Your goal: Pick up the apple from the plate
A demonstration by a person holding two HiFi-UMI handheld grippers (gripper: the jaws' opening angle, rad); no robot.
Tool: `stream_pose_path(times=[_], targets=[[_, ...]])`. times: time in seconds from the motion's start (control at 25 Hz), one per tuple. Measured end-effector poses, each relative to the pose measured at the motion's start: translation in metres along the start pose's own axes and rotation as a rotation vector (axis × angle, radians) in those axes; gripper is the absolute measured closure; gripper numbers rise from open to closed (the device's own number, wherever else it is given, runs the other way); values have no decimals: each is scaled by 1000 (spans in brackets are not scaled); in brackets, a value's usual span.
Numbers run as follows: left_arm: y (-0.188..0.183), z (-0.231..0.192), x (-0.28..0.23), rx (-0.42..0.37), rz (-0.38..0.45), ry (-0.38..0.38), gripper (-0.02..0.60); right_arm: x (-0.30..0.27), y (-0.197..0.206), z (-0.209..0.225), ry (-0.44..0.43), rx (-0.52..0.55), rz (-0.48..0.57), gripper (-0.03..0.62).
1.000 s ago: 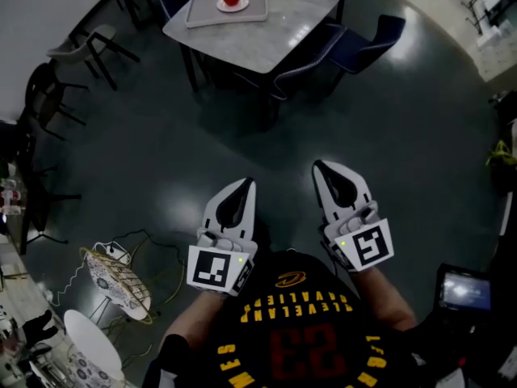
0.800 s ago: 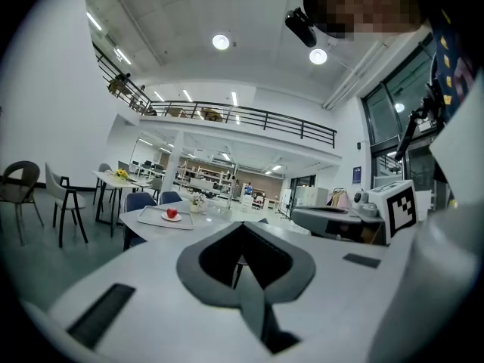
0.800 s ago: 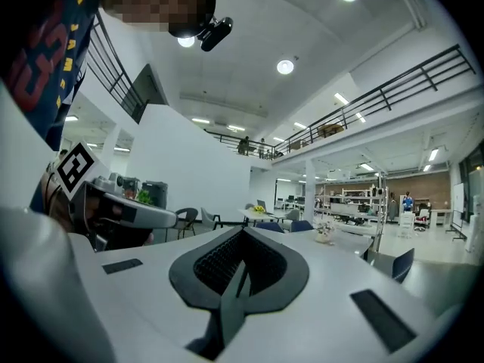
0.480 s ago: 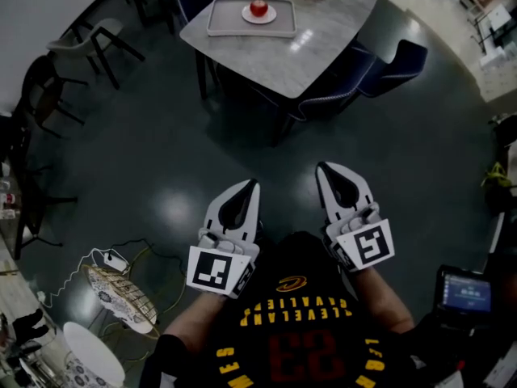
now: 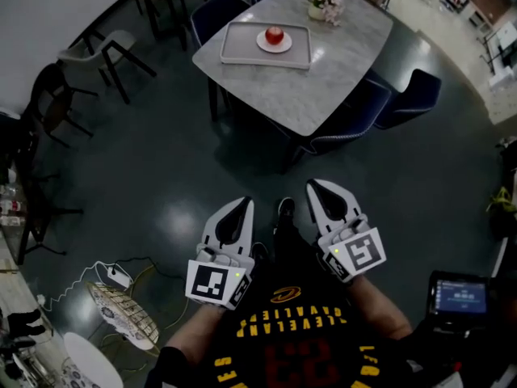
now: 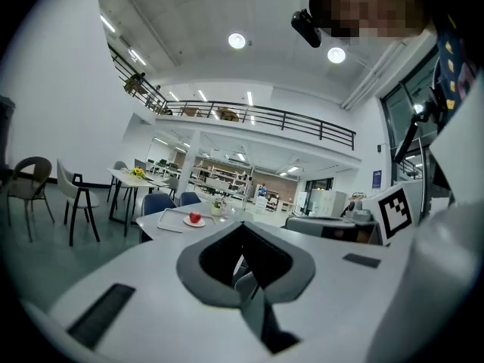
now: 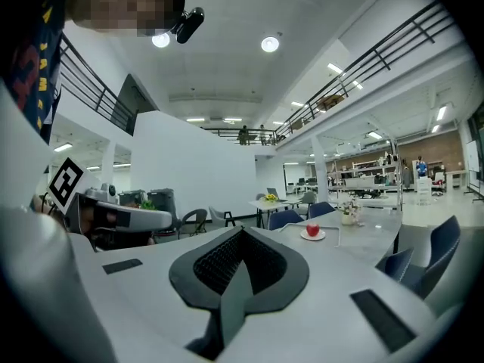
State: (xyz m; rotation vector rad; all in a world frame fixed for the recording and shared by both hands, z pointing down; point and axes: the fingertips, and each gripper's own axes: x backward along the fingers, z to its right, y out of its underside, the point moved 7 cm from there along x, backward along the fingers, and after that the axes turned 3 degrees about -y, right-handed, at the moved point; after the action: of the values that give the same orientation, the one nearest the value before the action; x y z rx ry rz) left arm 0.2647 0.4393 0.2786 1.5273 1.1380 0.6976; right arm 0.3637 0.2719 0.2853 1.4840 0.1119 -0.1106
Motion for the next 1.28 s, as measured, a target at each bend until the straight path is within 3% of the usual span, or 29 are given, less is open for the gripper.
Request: stream_pose_path(times=[0.64,1.0,1.28], targets=[[-32,-12,-144,-11,-4,-125,580,-97,-24,135,-130,-58,28,589],[-42,-9,-188,-28,7,-158,580,-118,-31,190,-123,-98,33,589],[-34,-23,-198,-10,1,-163,580,-134,-27,197,-120,-86,21,588]])
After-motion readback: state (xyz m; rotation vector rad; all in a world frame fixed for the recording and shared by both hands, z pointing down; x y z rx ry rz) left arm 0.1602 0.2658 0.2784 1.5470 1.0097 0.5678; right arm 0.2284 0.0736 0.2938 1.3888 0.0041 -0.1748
